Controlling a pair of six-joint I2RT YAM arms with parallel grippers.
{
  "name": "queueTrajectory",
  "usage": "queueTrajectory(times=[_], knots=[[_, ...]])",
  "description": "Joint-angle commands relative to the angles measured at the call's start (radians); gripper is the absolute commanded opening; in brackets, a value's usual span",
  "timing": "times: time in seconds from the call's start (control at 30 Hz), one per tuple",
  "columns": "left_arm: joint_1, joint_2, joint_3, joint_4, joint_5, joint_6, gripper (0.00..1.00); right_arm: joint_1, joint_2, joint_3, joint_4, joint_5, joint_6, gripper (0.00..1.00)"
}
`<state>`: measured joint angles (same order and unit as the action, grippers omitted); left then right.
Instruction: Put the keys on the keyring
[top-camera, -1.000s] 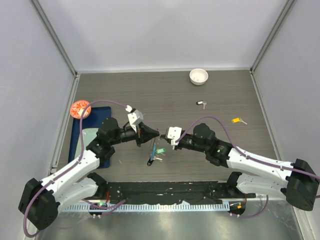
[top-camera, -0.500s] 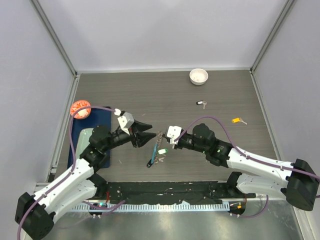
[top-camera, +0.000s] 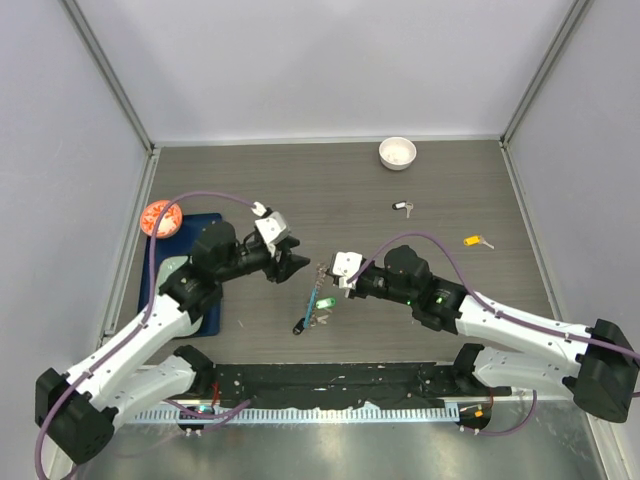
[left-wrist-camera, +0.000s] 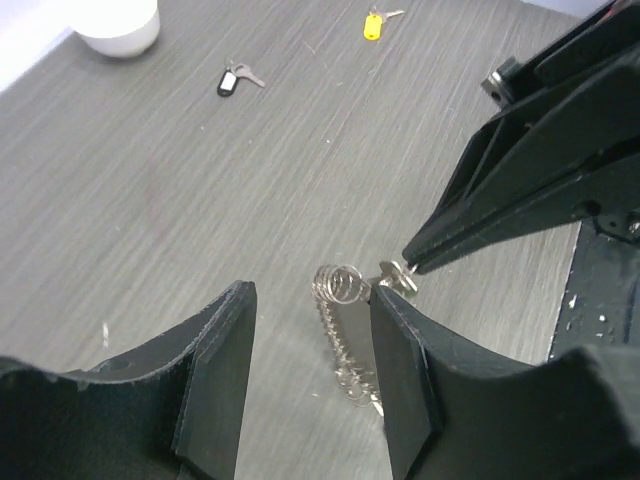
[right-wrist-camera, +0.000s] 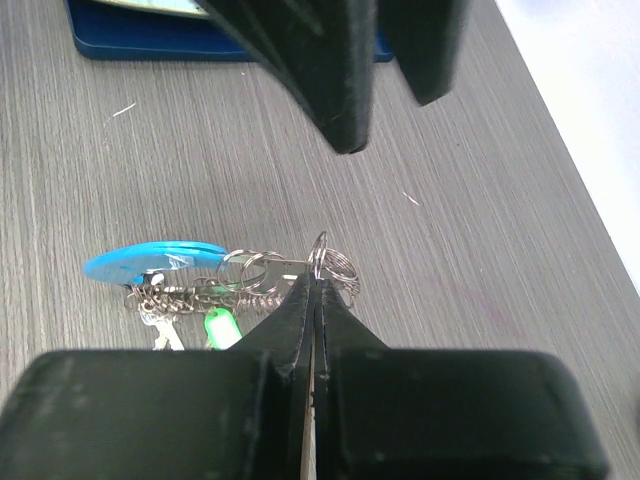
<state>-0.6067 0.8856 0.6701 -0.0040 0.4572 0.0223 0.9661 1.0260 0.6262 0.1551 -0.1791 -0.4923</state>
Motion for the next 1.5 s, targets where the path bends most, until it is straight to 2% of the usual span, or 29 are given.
queueTrajectory(times=[0.0, 0.17, 0.47, 0.67, 1.0, 1.23, 1.3, 1.33, 1.47], knots=[[0.001, 0.062, 0.170, -0.243, 0.102, 0.284, 0.53, 0.010, -0.029, 0.049, 0.011, -0.007, -0.011, 0.01], [0.002, 0.197, 0.304, -0.439, 0.236, 0.508, 0.53, 0.010, -0.038, 0.043, 0.015, -0.005, -0.015, 0.01], [0.008, 0.355, 0.408, -0.617, 0.368, 0.703, 0.52, 0.011, -0.046, 0.032, 0.027, -0.008, -0.014, 0.01], [0.008, 0.400, 0.431, -0.613, 0.399, 0.712, 0.41, 0.011, -0.041, 0.033, 0.029, -0.014, -0.014, 0.01], [0.007, 0.435, 0.436, -0.557, 0.436, 0.673, 0.33, 0.011, -0.037, 0.033, 0.027, -0.023, -0.012, 0.01], [0.007, 0.450, 0.433, -0.539, 0.451, 0.648, 0.16, 0.011, -0.037, 0.033, 0.029, -0.025, -0.012, 0.01], [0.007, 0.449, 0.433, -0.541, 0.448, 0.643, 0.07, 0.011, -0.037, 0.035, 0.026, -0.020, -0.012, 0.01], [0.008, 0.446, 0.431, -0.544, 0.448, 0.642, 0.00, 0.011, -0.038, 0.033, 0.027, -0.017, -0.012, 0.01], [0.008, 0.408, 0.415, -0.527, 0.413, 0.630, 0.00, 0.011, -0.040, 0.029, 0.027, -0.013, -0.012, 0.01]])
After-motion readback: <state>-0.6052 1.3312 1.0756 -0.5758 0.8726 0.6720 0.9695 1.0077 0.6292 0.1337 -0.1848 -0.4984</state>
